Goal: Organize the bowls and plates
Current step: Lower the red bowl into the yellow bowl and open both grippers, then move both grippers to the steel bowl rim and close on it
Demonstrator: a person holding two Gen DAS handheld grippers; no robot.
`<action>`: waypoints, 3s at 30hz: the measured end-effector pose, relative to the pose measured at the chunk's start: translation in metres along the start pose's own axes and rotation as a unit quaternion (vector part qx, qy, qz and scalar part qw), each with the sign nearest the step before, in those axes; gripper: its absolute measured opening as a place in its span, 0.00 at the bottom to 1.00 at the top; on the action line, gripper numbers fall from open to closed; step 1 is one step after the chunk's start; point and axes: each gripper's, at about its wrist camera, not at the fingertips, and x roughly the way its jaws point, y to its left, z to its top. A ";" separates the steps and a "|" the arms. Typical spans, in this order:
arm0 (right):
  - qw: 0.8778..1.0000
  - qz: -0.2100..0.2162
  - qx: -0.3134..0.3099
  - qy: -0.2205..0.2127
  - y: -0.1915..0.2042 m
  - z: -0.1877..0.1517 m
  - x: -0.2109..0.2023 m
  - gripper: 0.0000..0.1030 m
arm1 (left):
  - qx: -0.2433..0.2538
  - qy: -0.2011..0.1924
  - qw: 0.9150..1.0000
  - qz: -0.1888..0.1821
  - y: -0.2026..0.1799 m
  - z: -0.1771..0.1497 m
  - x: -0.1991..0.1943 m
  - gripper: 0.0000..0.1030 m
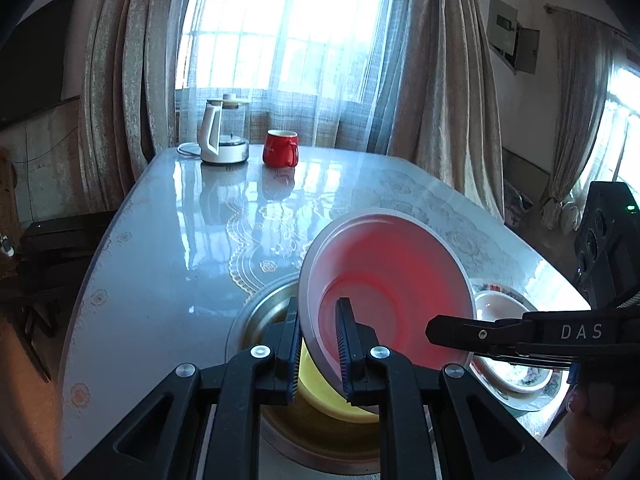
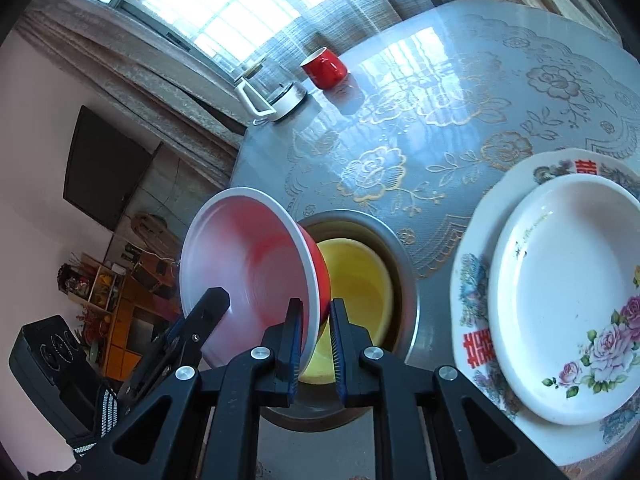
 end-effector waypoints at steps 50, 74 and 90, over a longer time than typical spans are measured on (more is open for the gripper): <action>0.998 -0.055 -0.016 0.031 -0.004 -0.004 0.019 0.29 | -0.042 0.058 0.997 0.024 0.018 -0.002 0.022 0.23; 0.996 -0.082 -0.039 -0.022 -0.013 -0.020 -0.024 0.31 | -0.030 0.063 0.998 0.009 0.017 -0.004 0.008 0.67; 0.995 -0.090 -0.035 0.000 -0.013 -0.027 -0.013 0.32 | -0.056 0.069 0.996 0.018 0.043 -0.008 0.004 0.69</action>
